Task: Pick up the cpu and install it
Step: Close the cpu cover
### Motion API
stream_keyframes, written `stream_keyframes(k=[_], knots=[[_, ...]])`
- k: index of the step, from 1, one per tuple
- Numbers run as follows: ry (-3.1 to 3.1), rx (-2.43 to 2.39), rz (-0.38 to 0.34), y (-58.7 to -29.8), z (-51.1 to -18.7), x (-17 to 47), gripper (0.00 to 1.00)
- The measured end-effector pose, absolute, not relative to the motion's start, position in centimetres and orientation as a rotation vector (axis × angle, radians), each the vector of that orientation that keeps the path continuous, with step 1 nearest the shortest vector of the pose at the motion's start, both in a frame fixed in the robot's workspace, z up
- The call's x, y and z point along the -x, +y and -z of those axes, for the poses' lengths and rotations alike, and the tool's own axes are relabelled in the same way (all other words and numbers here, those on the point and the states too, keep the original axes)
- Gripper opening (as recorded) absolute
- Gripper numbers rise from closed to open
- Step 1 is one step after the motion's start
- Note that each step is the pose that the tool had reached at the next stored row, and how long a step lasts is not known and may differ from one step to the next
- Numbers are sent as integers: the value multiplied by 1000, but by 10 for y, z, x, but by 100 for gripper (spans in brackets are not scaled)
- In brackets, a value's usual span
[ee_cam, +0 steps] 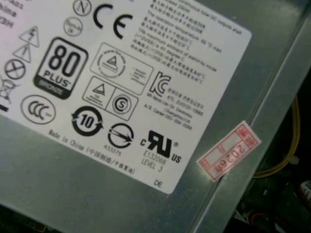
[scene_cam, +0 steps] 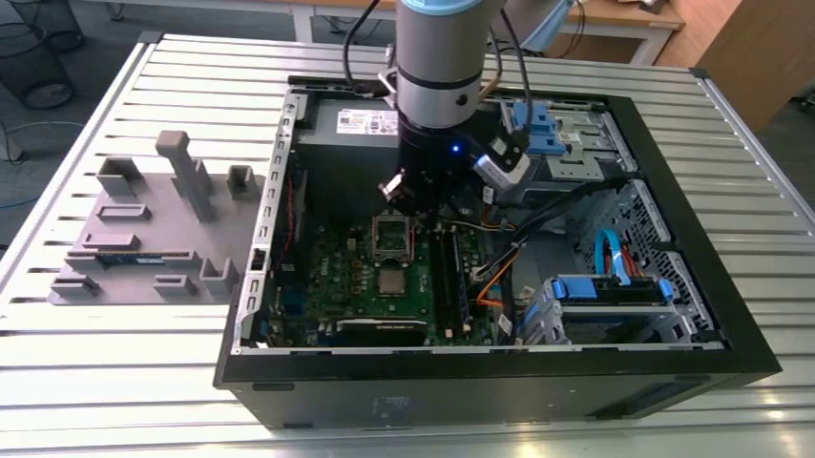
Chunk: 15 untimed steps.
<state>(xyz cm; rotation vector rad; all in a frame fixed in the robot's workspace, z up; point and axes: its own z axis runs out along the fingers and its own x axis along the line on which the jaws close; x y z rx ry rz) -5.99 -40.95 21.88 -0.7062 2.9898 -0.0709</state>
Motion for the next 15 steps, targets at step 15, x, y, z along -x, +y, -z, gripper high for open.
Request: stream_keyframes(k=[15], knots=[[2978, 721, 19, -409, -211, 61, 11]])
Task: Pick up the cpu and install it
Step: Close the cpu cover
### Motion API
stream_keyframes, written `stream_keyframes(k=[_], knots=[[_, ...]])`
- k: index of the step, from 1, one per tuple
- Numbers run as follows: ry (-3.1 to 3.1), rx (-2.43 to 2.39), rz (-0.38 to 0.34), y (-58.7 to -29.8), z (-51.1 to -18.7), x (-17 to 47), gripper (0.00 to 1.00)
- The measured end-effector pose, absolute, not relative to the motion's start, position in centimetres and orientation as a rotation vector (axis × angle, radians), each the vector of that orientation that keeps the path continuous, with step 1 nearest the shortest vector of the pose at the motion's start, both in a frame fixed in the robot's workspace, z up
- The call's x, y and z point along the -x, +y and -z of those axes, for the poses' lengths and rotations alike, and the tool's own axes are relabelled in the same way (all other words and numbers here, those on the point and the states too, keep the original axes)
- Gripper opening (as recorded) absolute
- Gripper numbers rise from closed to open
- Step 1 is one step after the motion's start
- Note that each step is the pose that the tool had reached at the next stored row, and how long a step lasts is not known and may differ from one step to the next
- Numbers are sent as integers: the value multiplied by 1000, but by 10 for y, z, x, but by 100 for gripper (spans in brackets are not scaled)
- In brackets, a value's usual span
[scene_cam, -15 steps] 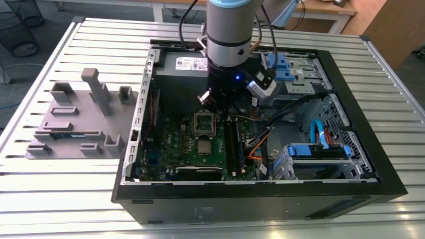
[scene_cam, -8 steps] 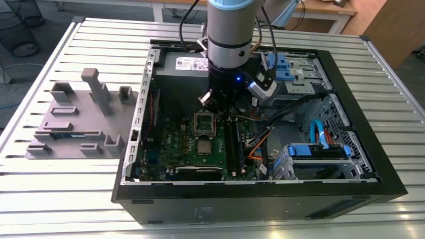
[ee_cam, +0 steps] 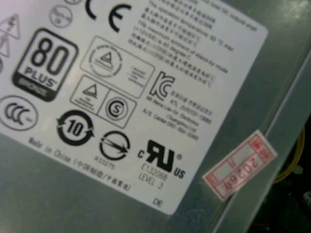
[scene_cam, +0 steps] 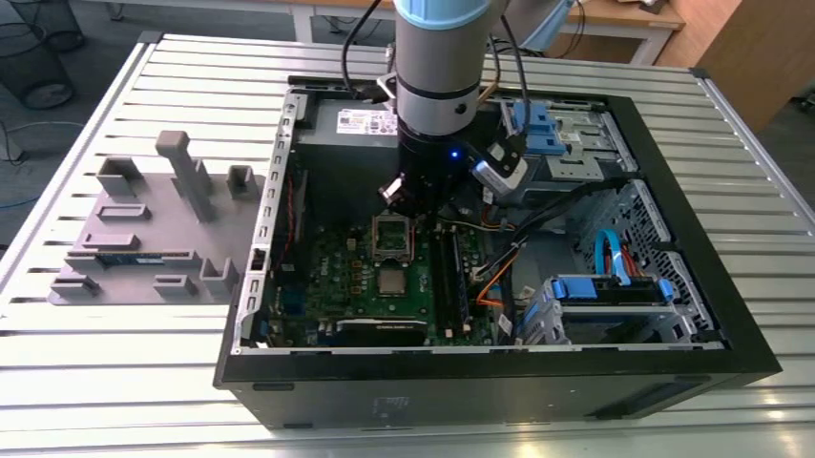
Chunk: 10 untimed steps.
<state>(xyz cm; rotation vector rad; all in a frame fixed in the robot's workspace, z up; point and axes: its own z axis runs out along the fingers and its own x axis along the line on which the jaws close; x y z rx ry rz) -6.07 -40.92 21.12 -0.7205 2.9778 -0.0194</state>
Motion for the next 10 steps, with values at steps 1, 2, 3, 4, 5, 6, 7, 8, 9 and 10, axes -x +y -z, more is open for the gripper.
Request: stream_keyframes(k=[1, 2, 3, 4, 5, 6, 7, 8, 9, 10], knots=[[2977, 720, 16, -409, -211, 61, 11], [2977, 720, 15, -409, -211, 61, 11], [2977, 720, 15, -409, -210, 61, 11], [2977, 720, 15, -409, -209, 61, 11], [2977, 720, 15, -409, -208, 61, 11], [2977, 720, 14, -409, -207, 61, 11], [2977, 719, 13, -409, -206, 61, 11], [2977, 719, 12, -409, -206, 61, 11], [2977, 719, 11, -409, -206, 61, 11], [2977, 719, 10, -409, -206, 61, 11]])
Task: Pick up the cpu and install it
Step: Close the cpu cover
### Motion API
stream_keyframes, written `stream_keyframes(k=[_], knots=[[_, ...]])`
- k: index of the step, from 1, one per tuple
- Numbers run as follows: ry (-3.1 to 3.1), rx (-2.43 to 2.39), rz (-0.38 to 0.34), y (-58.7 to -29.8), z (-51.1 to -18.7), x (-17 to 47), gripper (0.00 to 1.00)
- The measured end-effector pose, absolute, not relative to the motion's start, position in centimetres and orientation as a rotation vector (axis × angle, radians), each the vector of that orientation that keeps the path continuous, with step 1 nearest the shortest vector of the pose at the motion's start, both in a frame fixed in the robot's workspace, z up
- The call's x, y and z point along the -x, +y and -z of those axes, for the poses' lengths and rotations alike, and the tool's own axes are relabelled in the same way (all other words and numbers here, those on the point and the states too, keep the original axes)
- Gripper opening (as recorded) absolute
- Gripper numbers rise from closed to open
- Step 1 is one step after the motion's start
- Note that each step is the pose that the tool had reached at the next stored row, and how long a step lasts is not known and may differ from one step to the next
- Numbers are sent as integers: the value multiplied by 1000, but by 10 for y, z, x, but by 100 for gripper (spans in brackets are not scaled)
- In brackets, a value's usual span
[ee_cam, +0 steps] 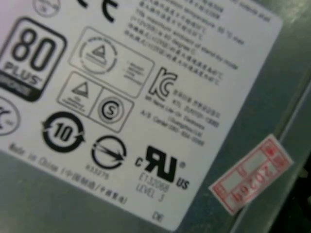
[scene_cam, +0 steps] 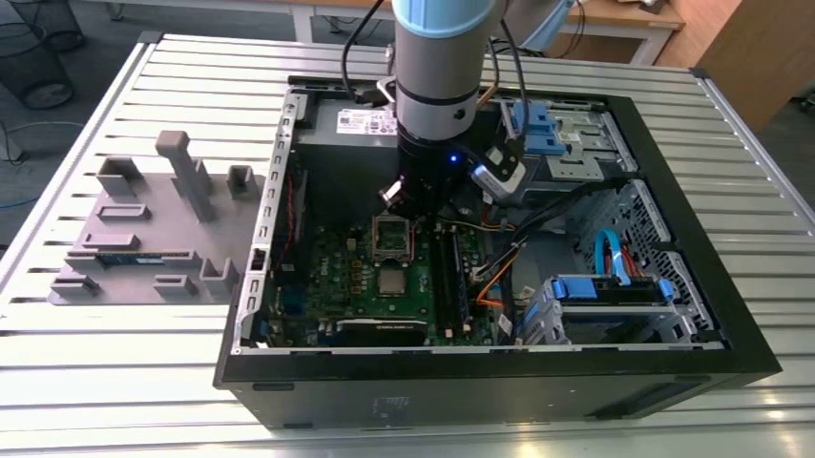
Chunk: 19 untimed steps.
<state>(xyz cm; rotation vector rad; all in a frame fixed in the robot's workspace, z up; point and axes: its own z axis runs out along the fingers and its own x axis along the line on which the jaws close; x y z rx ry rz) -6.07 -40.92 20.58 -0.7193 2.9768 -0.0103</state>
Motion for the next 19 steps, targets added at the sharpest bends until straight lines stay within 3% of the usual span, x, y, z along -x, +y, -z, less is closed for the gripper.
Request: stream_keyframes(k=[19], knots=[[2976, 720, 14, -409, -204, 65, 11]])
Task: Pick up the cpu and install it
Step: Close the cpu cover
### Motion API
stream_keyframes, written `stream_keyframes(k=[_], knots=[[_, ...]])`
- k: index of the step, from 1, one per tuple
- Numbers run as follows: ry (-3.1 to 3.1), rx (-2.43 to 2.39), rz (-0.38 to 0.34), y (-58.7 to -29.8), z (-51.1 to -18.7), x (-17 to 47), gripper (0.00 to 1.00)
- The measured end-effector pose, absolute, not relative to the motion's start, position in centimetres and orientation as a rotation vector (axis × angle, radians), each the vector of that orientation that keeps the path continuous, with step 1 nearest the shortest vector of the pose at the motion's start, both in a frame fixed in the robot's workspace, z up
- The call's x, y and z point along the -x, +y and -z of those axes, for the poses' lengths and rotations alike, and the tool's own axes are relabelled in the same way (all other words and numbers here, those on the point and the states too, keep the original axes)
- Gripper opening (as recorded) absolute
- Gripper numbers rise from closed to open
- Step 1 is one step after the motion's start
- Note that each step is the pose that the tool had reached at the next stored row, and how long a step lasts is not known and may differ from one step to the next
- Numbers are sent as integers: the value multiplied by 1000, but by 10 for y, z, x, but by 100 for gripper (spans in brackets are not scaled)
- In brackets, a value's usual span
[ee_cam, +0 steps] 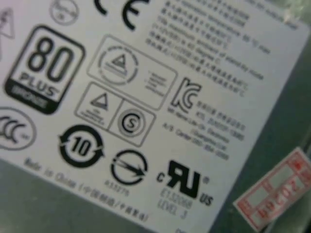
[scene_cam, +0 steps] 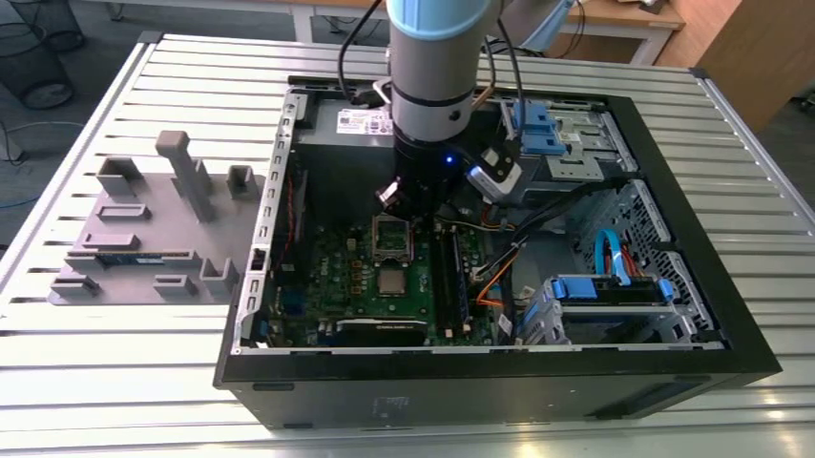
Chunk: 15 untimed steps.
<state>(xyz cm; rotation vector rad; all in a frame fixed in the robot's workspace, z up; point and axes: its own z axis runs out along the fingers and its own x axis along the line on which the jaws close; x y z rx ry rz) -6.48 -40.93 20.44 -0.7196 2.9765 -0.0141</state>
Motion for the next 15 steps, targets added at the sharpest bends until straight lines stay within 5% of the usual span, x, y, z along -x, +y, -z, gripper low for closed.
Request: stream_keyframes(k=[15], knots=[[2983, 723, 60, -409, -214, 65, 11]])
